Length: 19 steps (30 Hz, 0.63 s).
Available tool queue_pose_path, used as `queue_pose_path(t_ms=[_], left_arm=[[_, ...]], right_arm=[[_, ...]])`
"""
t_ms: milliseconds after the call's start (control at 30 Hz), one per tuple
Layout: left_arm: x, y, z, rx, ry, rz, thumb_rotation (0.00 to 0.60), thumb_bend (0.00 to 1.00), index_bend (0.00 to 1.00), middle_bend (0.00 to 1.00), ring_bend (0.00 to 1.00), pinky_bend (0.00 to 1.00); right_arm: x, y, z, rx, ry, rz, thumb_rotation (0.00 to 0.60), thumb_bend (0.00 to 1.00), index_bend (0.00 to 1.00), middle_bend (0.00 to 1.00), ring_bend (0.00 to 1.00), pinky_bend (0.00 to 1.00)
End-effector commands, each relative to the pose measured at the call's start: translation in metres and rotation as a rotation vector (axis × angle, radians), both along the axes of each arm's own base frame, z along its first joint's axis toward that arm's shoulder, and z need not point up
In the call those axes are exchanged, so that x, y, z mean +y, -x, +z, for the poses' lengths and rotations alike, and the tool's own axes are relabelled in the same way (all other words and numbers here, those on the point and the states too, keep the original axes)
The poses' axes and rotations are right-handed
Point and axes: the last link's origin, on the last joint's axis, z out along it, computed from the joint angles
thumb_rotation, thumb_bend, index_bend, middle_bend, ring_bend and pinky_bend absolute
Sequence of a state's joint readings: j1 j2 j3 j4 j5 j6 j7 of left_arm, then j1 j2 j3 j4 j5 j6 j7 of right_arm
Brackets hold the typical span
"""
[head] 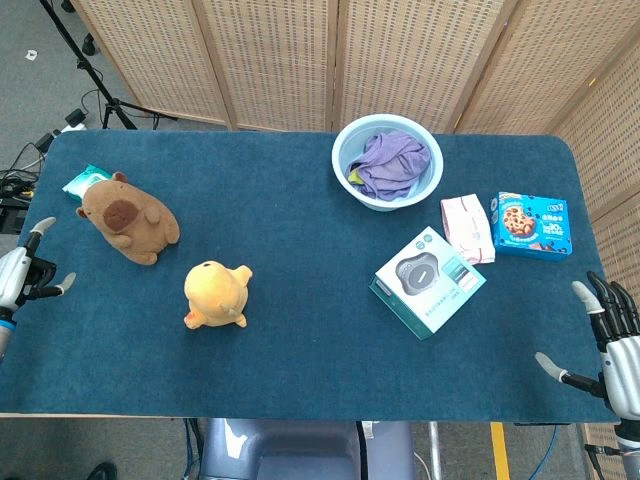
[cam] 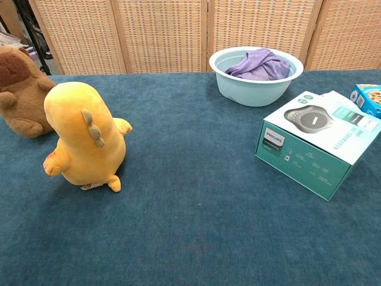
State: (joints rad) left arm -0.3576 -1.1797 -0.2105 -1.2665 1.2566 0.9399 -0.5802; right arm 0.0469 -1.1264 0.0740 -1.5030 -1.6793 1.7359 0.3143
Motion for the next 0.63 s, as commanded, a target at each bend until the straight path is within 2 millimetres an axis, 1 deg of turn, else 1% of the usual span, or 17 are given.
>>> queue_pose_path(t_ms=[33,267,400,633], left_arm=[[0.005,-0.003,-0.008,-0.040,0.002,-0.011,0.600,0.33,0.00,1.00,1.00,1.00],[0.007,-0.006,-0.014,-0.053,0.038,-0.041,0.600,0.32,0.00,1.00,1.00,1.00],[0.012,-0.010,-0.018,-0.071,0.071,-0.049,0.600,0.32,0.00,1.00,1.00,1.00],[0.014,-0.010,-0.022,-0.077,0.080,-0.045,0.600,0.32,0.00,1.00,1.00,1.00]], right_arm=[[-0.001,0.000,0.000,-0.001,-0.001,-0.001,0.600,0.00,0.00,0.00,0.00,0.00],[0.000,0.000,0.000,-0.001,-0.004,0.002,0.600,0.00,0.00,0.00,0.00,0.00],[0.000,0.000,0.001,-0.003,-0.004,0.001,0.600,0.00,0.00,0.00,0.00,0.00],[0.000,0.000,0.000,-0.001,-0.004,-0.002,0.600,0.00,0.00,0.00,0.00,0.00]])
